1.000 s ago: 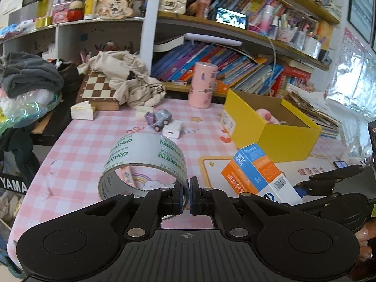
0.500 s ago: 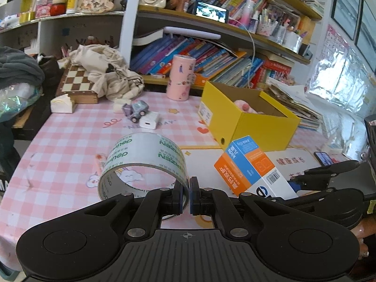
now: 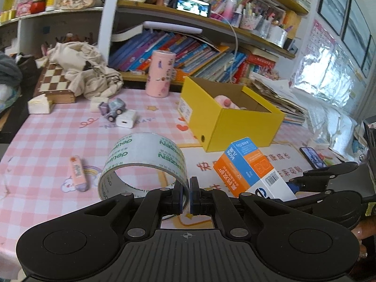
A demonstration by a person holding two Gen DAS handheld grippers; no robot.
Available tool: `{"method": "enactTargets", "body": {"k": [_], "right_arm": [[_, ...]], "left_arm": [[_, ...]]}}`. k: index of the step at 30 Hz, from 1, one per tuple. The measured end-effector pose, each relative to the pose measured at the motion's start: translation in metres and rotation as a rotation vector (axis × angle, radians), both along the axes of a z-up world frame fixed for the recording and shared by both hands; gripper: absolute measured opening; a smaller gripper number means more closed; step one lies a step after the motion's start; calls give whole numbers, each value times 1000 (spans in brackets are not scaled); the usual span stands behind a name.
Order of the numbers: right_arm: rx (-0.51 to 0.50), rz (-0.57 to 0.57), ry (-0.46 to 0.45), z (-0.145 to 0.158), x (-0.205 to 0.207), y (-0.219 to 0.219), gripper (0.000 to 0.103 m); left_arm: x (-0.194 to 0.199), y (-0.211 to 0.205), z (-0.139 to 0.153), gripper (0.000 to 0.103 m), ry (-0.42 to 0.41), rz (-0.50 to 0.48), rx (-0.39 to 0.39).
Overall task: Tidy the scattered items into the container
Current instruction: 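Carry the tape roll and usmile box toward the yellow box with both tools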
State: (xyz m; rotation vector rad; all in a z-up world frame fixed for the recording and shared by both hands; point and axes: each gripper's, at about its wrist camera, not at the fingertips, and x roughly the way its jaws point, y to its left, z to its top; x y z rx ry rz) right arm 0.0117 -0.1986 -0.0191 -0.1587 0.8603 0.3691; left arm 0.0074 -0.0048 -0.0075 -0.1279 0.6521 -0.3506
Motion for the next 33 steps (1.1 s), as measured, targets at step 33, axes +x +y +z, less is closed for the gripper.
{"method": "enactTargets", "body": {"k": [33], "right_arm": [[34, -129, 17, -4, 30, -93, 38]], "left_arm": [[47, -101, -1, 4, 19, -152, 44]]}}
